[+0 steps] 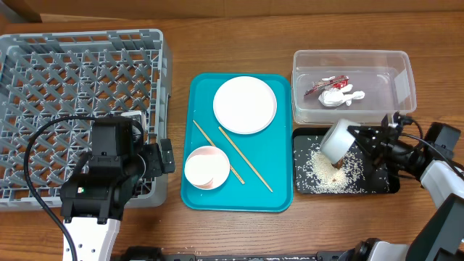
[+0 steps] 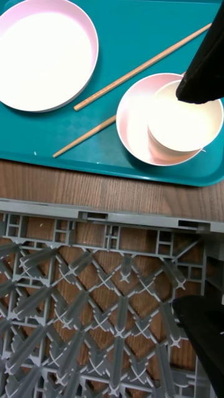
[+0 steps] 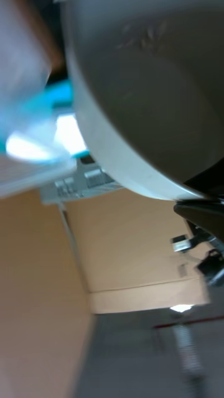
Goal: Sort waste into correct bins and load items into the dishwasher
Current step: 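Tip the rice bowl with the right gripper to pour rice onto the black tray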
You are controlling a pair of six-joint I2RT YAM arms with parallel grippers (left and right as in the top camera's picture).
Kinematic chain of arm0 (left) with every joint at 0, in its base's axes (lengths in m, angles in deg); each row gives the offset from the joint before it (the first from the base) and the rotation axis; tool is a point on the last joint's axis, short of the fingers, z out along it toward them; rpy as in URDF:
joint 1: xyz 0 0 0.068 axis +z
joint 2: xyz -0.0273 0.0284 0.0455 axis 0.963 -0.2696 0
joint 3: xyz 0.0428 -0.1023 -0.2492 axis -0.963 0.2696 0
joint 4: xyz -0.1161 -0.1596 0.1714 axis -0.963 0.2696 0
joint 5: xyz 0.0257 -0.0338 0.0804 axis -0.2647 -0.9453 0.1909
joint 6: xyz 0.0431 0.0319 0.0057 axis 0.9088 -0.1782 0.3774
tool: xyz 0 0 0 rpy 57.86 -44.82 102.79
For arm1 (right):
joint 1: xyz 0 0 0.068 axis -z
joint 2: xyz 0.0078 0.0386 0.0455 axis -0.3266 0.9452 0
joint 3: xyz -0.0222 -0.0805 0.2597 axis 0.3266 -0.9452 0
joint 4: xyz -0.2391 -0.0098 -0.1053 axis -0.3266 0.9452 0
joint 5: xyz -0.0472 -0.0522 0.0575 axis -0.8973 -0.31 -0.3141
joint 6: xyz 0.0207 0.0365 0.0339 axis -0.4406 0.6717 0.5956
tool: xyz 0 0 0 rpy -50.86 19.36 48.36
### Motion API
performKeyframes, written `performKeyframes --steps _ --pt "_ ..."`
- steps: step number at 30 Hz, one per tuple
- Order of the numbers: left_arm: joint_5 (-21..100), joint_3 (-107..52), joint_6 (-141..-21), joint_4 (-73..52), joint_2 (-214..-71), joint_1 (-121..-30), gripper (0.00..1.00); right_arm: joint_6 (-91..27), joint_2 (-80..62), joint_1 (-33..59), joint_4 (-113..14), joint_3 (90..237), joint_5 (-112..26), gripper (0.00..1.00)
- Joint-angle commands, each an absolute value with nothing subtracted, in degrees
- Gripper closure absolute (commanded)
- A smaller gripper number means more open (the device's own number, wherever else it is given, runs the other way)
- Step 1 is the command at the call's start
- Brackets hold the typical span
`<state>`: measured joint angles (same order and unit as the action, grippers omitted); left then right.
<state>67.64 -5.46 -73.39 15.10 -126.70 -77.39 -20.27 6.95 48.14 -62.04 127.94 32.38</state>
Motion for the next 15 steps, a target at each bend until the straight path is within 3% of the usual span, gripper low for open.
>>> performKeyframes --steps 1,8,11,15 --pt "67.6 -6.9 -73.9 14.8 -126.6 -77.4 0.00 -26.5 5.4 46.4 -63.7 128.4 38.8 0.96" --pt "67.6 -6.9 -73.9 14.7 -126.6 -77.4 0.00 -26.4 5.4 45.6 -64.8 128.4 37.5 0.96" --pt "67.6 -6.9 -73.9 14.6 -126.6 -77.4 0.00 -26.3 5.4 44.6 -64.8 128.4 35.0 0.82" --pt "67.6 -6.9 -73.9 14.7 -126.6 -77.4 0.00 -20.0 5.4 44.2 -63.9 128.5 27.4 0.96"
